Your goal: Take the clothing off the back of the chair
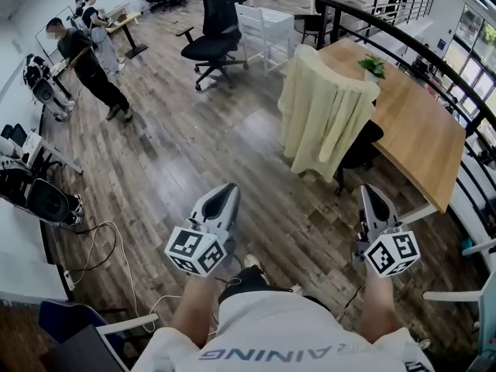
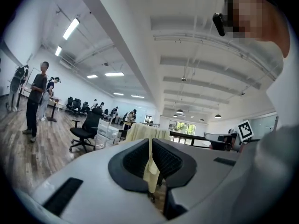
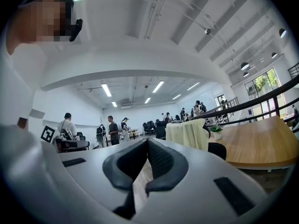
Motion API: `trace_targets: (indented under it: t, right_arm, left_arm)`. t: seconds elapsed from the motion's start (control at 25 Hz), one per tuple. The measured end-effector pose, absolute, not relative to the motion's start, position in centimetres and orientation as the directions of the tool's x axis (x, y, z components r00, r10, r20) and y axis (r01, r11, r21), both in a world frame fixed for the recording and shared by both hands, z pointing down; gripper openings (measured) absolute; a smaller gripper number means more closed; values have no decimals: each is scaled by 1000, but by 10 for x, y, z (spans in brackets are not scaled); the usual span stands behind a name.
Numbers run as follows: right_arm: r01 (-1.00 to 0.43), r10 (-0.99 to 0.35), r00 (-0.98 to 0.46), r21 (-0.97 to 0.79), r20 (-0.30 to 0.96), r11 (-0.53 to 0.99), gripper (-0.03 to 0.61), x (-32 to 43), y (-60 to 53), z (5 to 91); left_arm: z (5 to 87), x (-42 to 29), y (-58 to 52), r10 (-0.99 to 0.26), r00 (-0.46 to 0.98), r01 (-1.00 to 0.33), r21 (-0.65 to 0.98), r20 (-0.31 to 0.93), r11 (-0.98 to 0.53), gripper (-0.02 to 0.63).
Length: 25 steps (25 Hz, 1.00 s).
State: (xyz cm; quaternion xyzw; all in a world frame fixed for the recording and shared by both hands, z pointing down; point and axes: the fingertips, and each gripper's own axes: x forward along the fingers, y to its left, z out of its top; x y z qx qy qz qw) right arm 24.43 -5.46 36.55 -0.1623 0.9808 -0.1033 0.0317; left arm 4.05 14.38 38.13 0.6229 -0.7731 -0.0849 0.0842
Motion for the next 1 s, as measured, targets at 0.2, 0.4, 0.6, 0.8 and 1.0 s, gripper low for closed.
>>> trace_targets:
  t: [0.2, 0.4, 0.6, 0.8, 1.0]
  right_arm:
    - [-285, -294, -956, -205, -16, 936, 23, 174, -58, 366]
    - [-250, -260, -965, -188, -27, 950, 23, 97, -52, 353]
    - [-255, -262, -965, -189, -11, 948, 23, 54, -53, 358]
    - [-278, -282, -959, -199, 8, 940, 23, 32, -73, 366]
    - [-303, -306, -952, -222, 23, 927, 23, 9, -95, 371]
  left_arm:
    - [383, -21, 150, -969, -246, -942, 234, 13, 242, 51]
    - [388, -91, 163, -959, -284, -929, 241, 19, 280, 51]
    - [385, -130, 161, -961, -274, -935, 225, 26, 272, 51]
    - [398, -153, 154, -963, -264, -933, 238, 50, 268, 51]
    - [404, -175, 144, -963, -261, -931, 247, 64, 269, 51]
